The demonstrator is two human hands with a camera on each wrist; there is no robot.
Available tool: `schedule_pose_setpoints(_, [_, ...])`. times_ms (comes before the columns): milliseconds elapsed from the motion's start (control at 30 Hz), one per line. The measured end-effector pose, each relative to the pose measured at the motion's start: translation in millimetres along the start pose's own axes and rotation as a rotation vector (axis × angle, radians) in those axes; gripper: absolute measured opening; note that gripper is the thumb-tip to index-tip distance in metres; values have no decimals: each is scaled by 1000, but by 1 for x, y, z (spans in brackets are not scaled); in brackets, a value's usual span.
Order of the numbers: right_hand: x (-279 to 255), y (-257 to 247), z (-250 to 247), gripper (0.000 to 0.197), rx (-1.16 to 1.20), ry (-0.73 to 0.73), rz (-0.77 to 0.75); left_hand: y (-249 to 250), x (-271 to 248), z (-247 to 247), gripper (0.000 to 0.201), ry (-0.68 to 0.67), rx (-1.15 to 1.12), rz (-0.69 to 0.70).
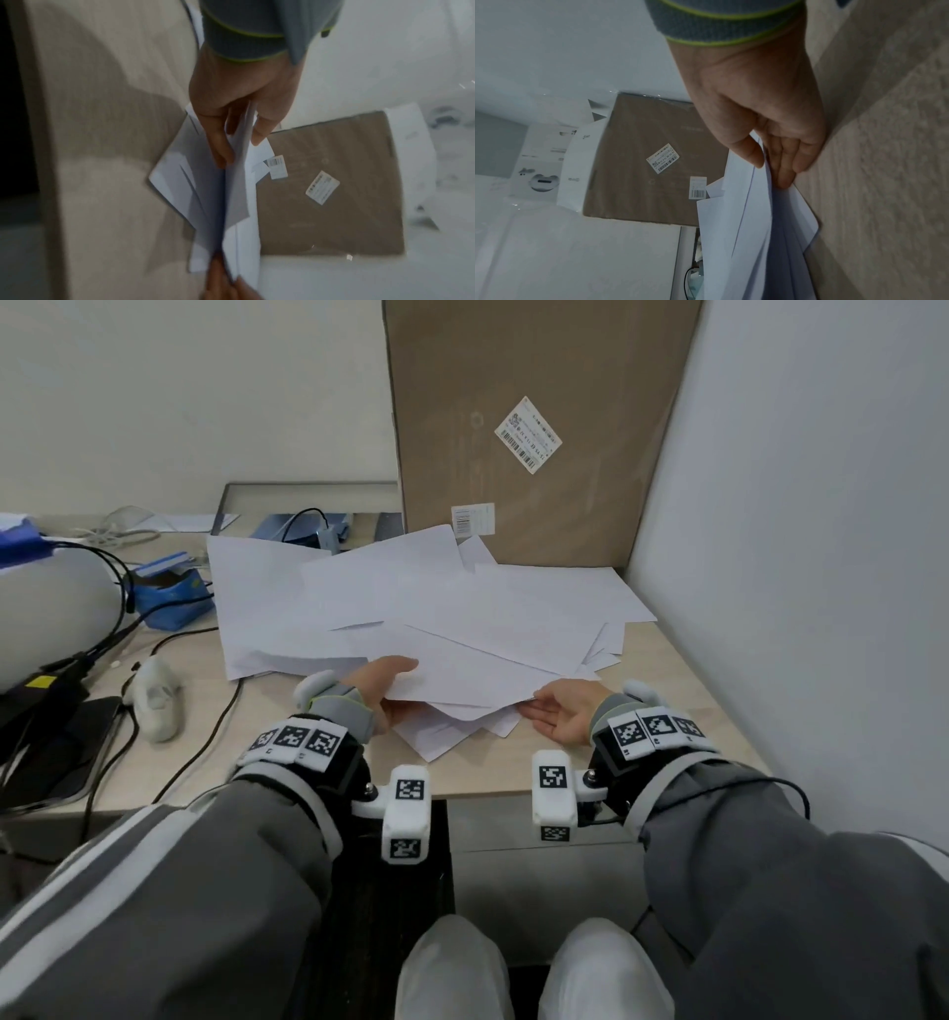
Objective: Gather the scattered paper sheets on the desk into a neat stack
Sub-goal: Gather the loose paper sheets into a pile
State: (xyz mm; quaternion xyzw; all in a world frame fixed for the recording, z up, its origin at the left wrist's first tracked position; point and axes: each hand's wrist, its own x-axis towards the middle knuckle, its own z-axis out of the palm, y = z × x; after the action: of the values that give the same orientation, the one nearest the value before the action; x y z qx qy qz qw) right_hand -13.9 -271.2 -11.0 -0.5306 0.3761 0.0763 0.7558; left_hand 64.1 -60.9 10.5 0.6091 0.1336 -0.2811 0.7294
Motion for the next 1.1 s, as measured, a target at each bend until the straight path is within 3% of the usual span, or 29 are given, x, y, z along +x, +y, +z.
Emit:
schedule_pose_setpoints(167, [3,-4,0,23,-31,-39,13,-1,11,3,20,-42,-43,-91])
schedule_pose_setpoints(267, [5,-11,-1,20,-75,-44,53,-4,25,11,34,11,62,-35])
schedule_pose_setpoints(367, [4,-16,-5,19,-68,-71,83,0,27,14,51,202,408,62])
schedule_pose_setpoints(433, [2,-19,-7,18,-59,-86,97,-8,30,12,47,226,866,264])
schedule_pose_setpoints(467, [0,-20,-8,21,-64,-96,88,-8,33,12,45,225,908,285])
schedule_pose_setpoints(533, [-3,-27,-8,35,-59,-129,37,0,33,13,46,193,698,314])
schedule_pose_setpoints(600, [-7,-36,-7,47,9,-155,-25,12,33,13,47,170,296,285])
schedule_pose_setpoints(667, [-13,-50,-2,51,70,-183,-105,21,34,9,46,201,121,315])
schedule_pose_setpoints(800, [-31,-77,17,36,159,-252,-302,28,24,-5,66,138,47,403])
schedule_pose_setpoints(867, [-35,-82,20,30,206,-276,-362,24,20,-12,60,111,-20,413])
schedule_pose_setpoints(1000, [-33,-77,16,58,216,-296,-362,10,24,-24,80,91,-25,371])
schedule_pose_setpoints(1100, [-28,-74,12,84,162,-239,-342,5,23,-28,57,144,12,355])
